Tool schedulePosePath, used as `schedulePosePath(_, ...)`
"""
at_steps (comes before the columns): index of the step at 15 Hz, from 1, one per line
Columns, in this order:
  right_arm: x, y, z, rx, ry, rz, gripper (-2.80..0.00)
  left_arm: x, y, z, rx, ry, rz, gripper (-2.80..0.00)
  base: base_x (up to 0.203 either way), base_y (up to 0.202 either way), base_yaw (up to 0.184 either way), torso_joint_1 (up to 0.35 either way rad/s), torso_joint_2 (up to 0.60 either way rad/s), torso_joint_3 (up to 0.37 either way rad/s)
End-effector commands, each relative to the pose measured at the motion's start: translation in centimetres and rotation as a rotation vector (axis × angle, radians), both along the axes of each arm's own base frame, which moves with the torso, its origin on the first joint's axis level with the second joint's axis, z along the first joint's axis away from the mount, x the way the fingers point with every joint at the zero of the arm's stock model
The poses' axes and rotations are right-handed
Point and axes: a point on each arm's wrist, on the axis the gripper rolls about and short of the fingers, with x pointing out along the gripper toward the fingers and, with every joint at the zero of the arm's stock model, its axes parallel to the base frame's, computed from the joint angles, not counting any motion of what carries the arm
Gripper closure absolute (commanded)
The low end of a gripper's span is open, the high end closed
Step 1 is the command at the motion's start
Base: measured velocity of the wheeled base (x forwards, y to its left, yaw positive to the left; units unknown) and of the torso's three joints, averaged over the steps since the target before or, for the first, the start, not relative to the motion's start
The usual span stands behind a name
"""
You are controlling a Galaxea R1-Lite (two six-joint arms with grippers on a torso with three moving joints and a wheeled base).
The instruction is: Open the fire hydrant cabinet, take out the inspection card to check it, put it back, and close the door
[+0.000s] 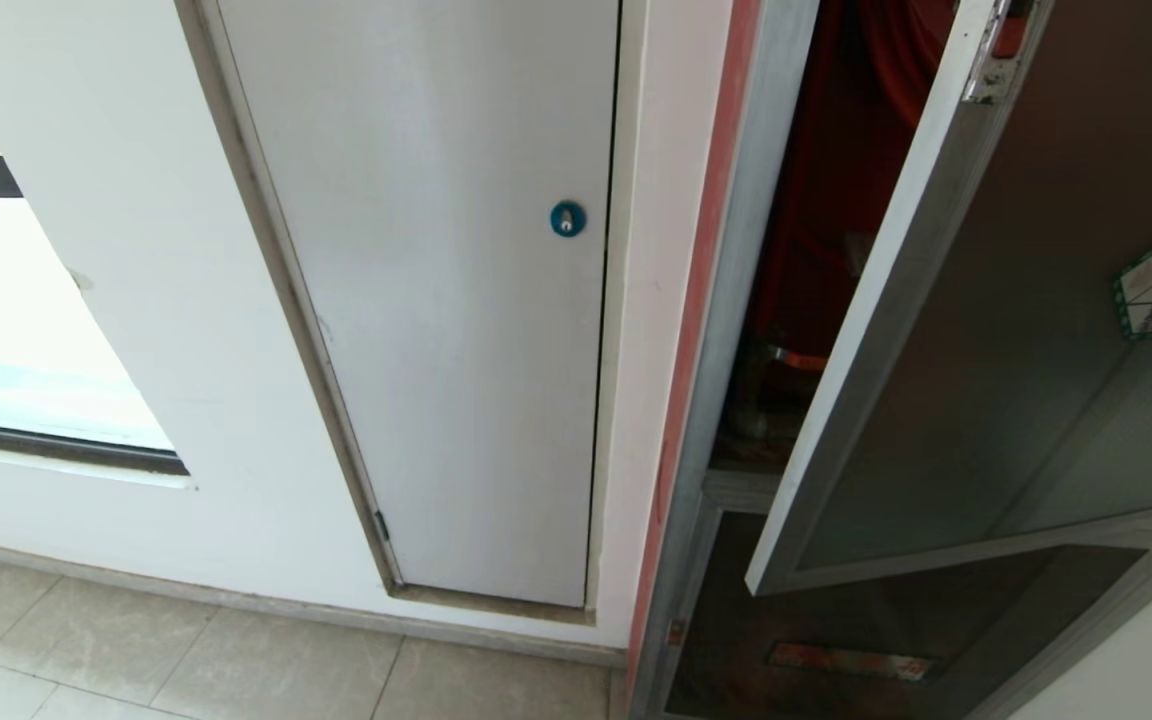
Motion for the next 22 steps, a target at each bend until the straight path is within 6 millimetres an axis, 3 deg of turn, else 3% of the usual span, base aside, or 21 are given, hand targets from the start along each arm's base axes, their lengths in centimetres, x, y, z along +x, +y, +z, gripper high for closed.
schedulePosePath(1, 0.9, 0.1, 2.4, 0.026, 0.059, 0.042, 0.00, 0.0, 0.0, 0.0, -0.001, 0.002, 0.000, 0.00, 0.000, 0.000, 0.000, 0.000, 0.00, 0.000)
schedulePosePath(5, 4.5, 0.5, 7.7, 0.102, 0.174, 0.217, 0.00, 0.0, 0.0, 0.0, -0.001, 0.002, 0.000, 0.00, 0.000, 0.000, 0.000, 0.000, 0.00, 0.000)
schedulePosePath(10, 12.8, 1.0, 13.7, 0.135, 0.222, 0.385, 0.00, 0.0, 0.0, 0.0, -0.001, 0.001, 0.000, 0.00, 0.000, 0.000, 0.000, 0.000, 0.00, 0.000)
schedulePosePath(13, 16.8, 1.5, 17.2, 0.129, 0.180, 0.466, 0.00, 0.0, 0.0, 0.0, -0.001, 0.000, 0.000, 0.00, 0.000, 0.000, 0.000, 0.000, 0.00, 0.000)
schedulePosePath(16, 19.2, 3.0, 19.2, 0.119, 0.161, 0.566, 0.00, 0.0, 0.0, 0.0, -0.001, 0.001, 0.000, 0.00, 0.000, 0.000, 0.000, 0.000, 0.00, 0.000)
schedulePosePath(22, 21.9, 4.5, 20.6, 0.118, 0.165, 0.679, 0.00, 0.0, 0.0, 0.0, -0.001, 0.000, 0.000, 0.00, 0.000, 0.000, 0.000, 0.000, 0.00, 0.000)
